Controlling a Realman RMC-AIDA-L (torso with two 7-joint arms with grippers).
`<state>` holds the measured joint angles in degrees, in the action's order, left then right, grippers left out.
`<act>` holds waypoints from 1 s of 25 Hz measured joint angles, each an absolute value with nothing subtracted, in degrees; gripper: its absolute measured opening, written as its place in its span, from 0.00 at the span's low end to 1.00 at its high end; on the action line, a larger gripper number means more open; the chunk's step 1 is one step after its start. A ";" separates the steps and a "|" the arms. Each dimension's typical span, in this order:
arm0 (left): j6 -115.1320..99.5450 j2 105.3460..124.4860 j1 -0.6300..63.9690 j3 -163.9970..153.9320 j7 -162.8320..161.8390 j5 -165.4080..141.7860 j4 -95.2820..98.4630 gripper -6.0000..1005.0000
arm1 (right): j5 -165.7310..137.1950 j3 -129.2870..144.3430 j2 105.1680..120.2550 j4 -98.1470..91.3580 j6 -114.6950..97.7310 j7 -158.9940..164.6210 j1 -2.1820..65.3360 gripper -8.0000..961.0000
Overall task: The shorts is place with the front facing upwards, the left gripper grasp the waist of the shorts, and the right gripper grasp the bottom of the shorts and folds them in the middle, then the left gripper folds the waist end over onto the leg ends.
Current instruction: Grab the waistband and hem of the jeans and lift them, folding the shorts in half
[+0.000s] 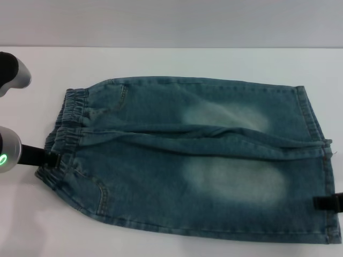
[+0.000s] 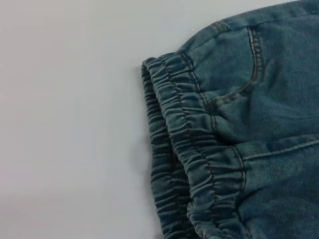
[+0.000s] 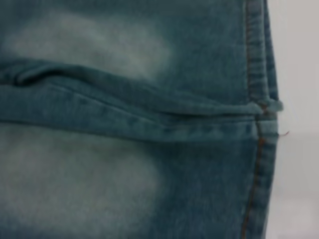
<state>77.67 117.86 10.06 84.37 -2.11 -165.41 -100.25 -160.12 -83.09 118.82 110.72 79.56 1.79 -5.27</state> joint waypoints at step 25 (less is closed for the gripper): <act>77.88 117.95 10.94 84.58 -1.62 -165.41 -100.46 0.04 | -161.47 -78.17 118.92 106.98 78.90 4.08 -4.87 0.60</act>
<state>77.88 117.95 10.94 84.58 -1.62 -165.41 -100.46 -161.47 -78.17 118.92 106.98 78.90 4.08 -4.87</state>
